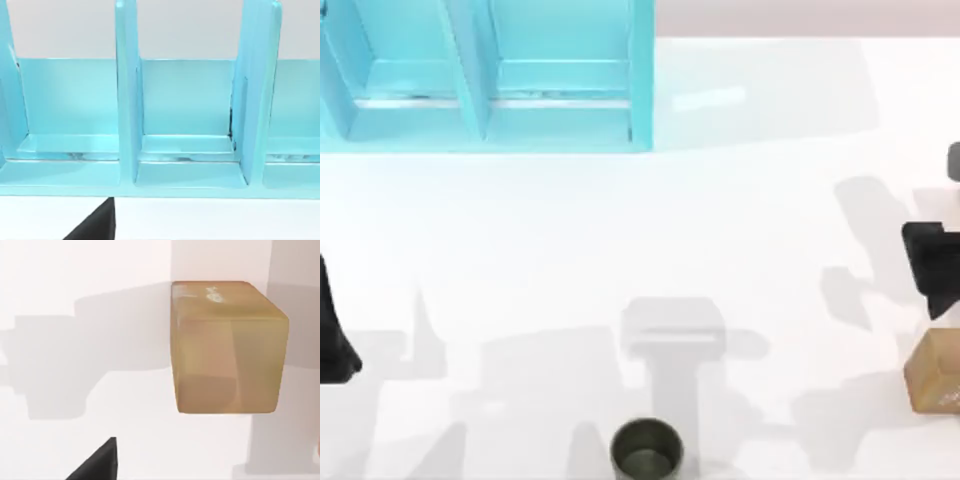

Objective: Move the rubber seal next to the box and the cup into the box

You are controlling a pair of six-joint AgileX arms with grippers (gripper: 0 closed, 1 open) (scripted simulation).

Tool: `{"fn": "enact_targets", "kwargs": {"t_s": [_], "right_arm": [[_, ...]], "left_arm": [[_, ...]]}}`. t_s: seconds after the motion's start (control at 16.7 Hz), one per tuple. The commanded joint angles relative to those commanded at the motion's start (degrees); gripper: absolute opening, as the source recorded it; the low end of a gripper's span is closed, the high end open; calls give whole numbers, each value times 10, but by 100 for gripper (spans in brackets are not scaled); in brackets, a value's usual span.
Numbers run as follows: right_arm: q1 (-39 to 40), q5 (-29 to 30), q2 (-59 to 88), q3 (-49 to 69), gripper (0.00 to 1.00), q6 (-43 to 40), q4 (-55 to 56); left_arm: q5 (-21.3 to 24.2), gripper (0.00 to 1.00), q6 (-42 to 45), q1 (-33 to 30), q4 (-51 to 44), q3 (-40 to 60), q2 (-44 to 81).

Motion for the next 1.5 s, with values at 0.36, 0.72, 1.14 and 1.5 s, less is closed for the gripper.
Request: {"fn": "enact_targets", "kwargs": {"t_s": [0.36, 0.72, 1.14, 1.5], "right_arm": [[-1, -3, -17, 76, 100, -4, -79], [38, 0, -2, 79, 100, 29, -73], [242, 6, 65, 106, 100, 206, -32], [388, 4, 134, 129, 100, 360, 16]], "left_arm": [[0, 100, 0, 0, 0, 0, 0], [0, 100, 0, 0, 0, 0, 0], [0, 100, 0, 0, 0, 0, 0], [0, 100, 0, 0, 0, 0, 0]]}}
